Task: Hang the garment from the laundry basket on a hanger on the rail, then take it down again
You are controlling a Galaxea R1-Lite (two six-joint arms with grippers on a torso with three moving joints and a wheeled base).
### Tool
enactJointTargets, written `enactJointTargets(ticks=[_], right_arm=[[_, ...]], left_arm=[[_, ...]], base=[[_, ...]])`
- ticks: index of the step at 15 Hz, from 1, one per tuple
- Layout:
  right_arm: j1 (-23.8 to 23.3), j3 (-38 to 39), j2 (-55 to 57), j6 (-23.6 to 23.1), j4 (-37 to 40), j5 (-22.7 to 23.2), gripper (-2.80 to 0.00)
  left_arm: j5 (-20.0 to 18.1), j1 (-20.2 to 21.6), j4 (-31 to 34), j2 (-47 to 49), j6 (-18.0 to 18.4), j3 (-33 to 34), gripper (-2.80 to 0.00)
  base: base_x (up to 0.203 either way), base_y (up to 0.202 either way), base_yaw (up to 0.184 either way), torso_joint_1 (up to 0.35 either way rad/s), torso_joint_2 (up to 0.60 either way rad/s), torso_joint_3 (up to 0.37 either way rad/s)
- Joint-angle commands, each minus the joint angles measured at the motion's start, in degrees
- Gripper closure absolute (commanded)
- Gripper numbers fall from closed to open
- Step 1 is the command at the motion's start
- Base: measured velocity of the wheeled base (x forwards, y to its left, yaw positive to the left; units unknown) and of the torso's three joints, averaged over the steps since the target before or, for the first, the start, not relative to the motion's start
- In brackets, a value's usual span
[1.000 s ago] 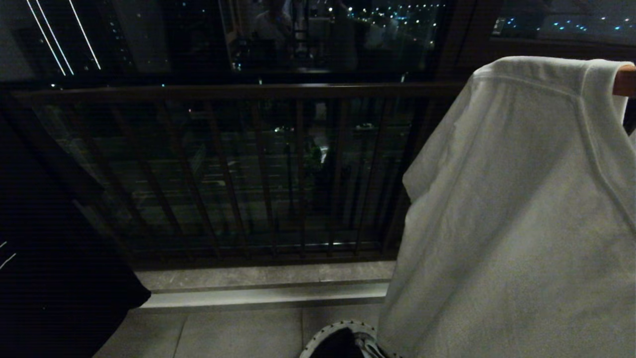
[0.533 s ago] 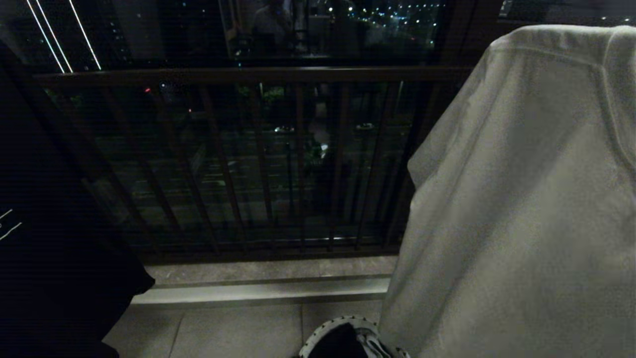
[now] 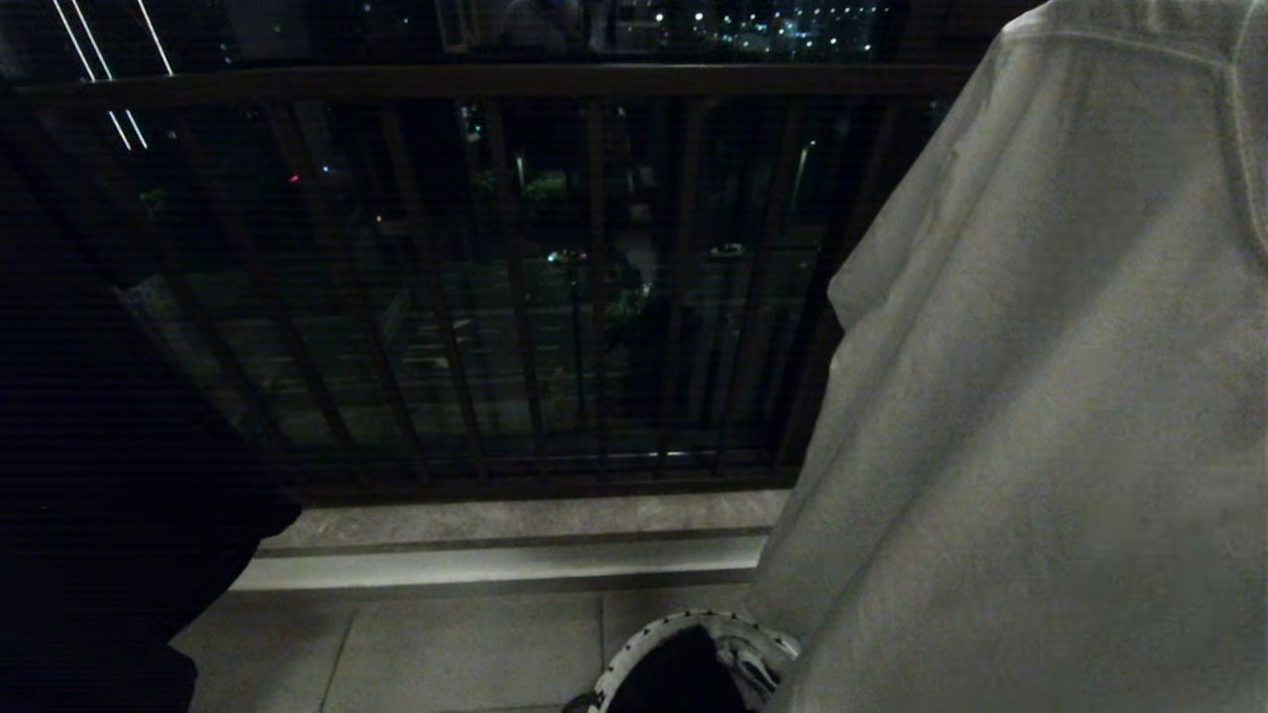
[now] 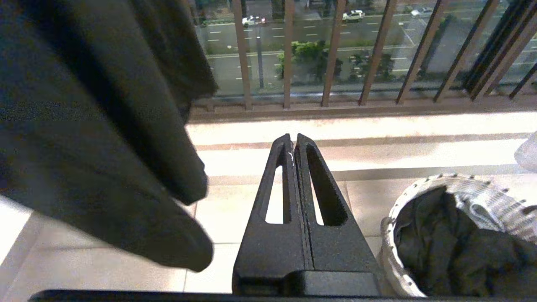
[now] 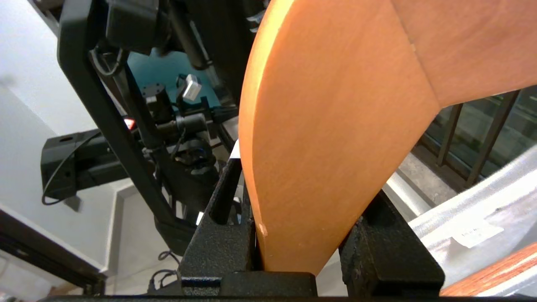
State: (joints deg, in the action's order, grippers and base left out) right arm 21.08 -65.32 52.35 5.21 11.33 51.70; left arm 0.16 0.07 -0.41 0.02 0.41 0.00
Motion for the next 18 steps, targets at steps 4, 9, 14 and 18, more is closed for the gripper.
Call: enactJointTargets(ticks=[4, 9, 14, 18], right_arm=[[0.02, -0.89, -0.4, 0.07, 0.01, 0.24, 0.0], [0.02, -1.3, -1.28, 0.24, 0.1, 0.16, 0.0], [0.02, -1.68, -3.08, 0.07, 0.19, 0.24, 0.0], [0.02, -1.65, -4.75, 0.16, 0.28, 0.88, 0.0]], left_arm=[[0.02, 0.01, -0.02, -0.11, 0.03, 0.09, 0.0], [0.02, 0.01, -0.02, -0.11, 0.03, 0.09, 0.0], [0.02, 0.1, -0.02, -0.11, 0.03, 0.09, 0.0], [0.02, 0.01, -0.02, -0.11, -0.04, 0.1, 0.0]], base=[[0.0, 0.0, 0.0, -0.154, 0.51, 0.348], [0.0, 0.0, 0.0, -0.117, 0.48, 0.366], [0.0, 0.0, 0.0, -0.051, 0.45, 0.388], [0.0, 0.0, 0.0, -0.001, 0.43, 0.437]])
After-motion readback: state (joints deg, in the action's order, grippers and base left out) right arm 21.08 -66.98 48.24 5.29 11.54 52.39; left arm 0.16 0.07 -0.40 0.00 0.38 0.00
